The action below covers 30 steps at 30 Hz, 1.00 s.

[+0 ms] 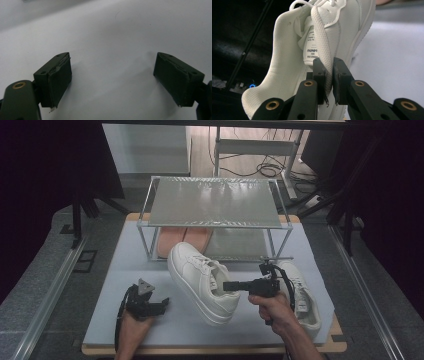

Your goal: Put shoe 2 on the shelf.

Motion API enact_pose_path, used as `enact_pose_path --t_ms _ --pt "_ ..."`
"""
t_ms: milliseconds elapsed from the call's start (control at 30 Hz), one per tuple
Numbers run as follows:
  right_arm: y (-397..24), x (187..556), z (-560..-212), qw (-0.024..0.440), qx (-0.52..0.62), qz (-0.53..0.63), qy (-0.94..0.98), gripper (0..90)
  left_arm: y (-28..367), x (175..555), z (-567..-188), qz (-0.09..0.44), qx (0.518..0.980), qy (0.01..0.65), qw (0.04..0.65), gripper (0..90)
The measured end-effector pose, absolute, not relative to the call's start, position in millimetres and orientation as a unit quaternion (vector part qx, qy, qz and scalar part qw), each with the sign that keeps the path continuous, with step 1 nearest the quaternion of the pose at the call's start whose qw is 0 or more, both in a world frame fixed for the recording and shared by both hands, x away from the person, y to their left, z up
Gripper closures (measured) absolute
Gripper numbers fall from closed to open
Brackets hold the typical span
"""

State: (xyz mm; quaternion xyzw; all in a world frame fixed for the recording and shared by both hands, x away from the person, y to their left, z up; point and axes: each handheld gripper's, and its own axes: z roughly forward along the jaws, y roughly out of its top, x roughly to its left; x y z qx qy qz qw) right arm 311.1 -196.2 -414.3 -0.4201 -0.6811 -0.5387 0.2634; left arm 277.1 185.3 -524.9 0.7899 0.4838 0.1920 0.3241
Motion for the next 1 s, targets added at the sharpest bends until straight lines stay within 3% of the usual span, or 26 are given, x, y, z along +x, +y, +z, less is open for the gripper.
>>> enact_pose_path --t_ms 1000 --pt "-186 323 -361 0.266 -0.389 -0.597 -0.649 82.9 185 277 -525 0.19 0.788 0.486 0.327 15.0"
